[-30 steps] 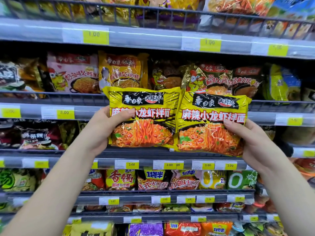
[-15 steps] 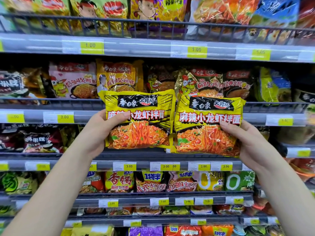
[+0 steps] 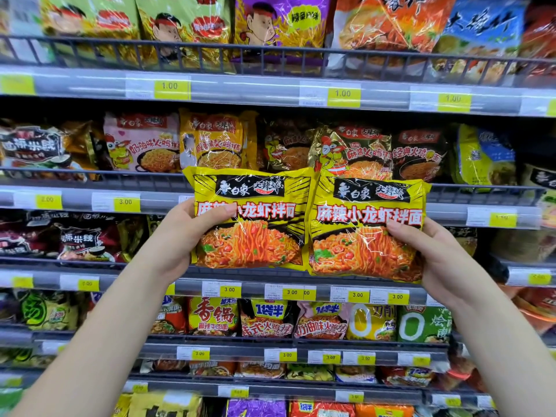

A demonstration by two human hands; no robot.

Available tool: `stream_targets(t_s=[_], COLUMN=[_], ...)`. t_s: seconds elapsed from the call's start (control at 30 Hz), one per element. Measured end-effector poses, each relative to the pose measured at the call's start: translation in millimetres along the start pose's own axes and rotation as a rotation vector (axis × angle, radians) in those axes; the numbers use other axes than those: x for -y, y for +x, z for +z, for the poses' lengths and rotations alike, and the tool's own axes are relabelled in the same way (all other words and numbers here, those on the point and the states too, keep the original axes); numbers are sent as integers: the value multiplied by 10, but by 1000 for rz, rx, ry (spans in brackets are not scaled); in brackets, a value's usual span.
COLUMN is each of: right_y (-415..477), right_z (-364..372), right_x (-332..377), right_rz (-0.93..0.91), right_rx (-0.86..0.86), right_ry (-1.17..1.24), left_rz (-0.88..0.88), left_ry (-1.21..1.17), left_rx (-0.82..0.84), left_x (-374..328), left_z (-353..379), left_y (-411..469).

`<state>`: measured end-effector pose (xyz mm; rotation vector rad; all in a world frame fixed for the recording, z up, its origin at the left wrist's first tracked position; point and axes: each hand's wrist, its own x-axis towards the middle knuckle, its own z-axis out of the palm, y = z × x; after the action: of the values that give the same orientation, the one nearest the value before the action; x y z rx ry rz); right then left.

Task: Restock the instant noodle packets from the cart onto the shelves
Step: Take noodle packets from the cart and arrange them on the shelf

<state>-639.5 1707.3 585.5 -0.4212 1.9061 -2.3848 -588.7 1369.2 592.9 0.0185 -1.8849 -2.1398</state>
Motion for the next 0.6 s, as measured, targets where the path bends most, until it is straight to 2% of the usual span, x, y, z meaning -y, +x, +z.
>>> stream_targets(t_s=[0.6], right_y=[-6], right_z=[-31], right_x=[7], right_rz=[13], right_rx=[10], right_ry=[-21], left_rz=[10], left_ry=[-16], left_rx=[0], left_x=[40], left_z=[-15], left_y=[-79])
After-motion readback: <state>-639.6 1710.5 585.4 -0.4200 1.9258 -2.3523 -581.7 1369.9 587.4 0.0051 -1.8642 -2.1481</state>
